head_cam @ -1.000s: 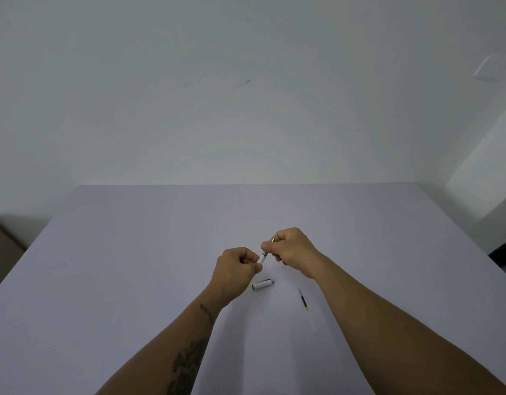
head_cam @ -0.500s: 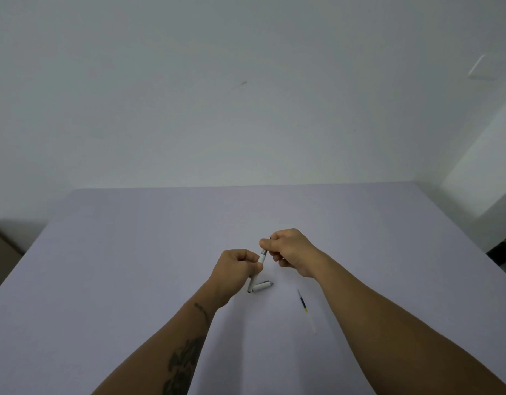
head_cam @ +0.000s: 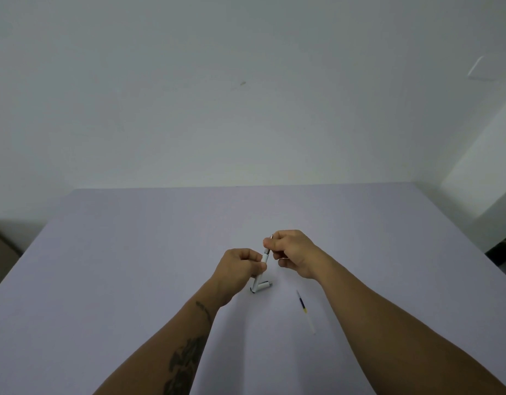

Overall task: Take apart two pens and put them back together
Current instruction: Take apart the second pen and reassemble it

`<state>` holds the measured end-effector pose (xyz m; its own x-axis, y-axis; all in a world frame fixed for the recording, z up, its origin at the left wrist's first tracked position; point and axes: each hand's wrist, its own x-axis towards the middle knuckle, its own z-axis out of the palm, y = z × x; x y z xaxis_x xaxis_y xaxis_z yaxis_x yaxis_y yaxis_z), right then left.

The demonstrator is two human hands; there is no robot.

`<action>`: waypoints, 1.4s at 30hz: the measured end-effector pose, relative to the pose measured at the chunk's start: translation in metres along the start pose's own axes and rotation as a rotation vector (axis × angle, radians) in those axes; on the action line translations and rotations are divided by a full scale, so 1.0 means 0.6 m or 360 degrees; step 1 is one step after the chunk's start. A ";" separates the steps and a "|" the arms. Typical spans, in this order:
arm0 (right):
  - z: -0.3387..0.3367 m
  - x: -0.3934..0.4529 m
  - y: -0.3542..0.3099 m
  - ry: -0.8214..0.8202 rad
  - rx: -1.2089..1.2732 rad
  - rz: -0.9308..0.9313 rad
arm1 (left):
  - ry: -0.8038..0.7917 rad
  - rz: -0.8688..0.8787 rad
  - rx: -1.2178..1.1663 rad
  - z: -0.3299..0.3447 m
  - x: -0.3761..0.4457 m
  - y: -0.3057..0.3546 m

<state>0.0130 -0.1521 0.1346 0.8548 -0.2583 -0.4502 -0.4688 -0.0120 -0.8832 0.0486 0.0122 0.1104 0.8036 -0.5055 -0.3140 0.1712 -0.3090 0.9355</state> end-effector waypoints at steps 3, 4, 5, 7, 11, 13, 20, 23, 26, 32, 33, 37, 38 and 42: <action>0.005 0.002 0.003 0.0100 -0.0154 -0.0027 | 0.0033 0.0032 0.0041 0.004 -0.002 -0.003; 0.006 0.002 0.005 0.0118 -0.0208 -0.0032 | 0.0046 0.0039 0.0048 0.005 -0.003 -0.004; 0.006 0.002 0.006 0.0119 -0.0234 -0.0027 | 0.0059 0.0042 0.0056 0.005 -0.003 -0.005; 0.003 -0.002 0.006 0.0052 -0.0149 0.0013 | 0.0079 0.0041 0.0067 0.004 -0.005 -0.006; -0.003 -0.008 0.005 -0.0054 0.0025 0.0069 | 0.0097 0.0030 0.0082 -0.001 -0.005 -0.007; -0.001 -0.007 0.005 -0.0024 -0.0021 0.0052 | 0.0096 0.0027 0.0086 -0.001 -0.006 -0.008; 0.014 -0.005 0.007 0.0138 -0.0335 -0.0042 | 0.0090 0.0004 0.0091 0.000 -0.008 -0.012; 0.018 -0.006 0.009 0.0145 -0.0352 -0.0012 | 0.0082 -0.0005 0.0088 -0.001 -0.010 -0.013; 0.015 -0.009 0.008 0.0048 -0.0205 0.0067 | 0.0085 -0.0008 0.0096 -0.003 -0.012 -0.013; 0.003 -0.009 0.011 -0.0029 0.0045 0.0066 | 0.0096 -0.0010 0.0104 -0.005 -0.013 -0.012; 0.004 -0.008 0.012 -0.0005 0.0004 0.0046 | 0.0095 -0.0012 0.0111 -0.004 -0.013 -0.012; 0.015 -0.005 0.013 0.0126 -0.0252 -0.0060 | 0.0090 -0.0013 0.0120 -0.002 -0.012 -0.012; 0.017 -0.005 0.014 0.0149 -0.0286 -0.0082 | 0.0083 -0.0013 0.0120 -0.002 -0.012 -0.012; 0.020 -0.006 0.019 0.0196 -0.0406 -0.0142 | 0.0066 -0.0018 0.0120 -0.003 -0.013 -0.013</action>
<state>0.0074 -0.1395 0.1244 0.8689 -0.3605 -0.3391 -0.4472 -0.2783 -0.8501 0.0421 0.0201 0.1060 0.8251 -0.4682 -0.3162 0.1384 -0.3751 0.9166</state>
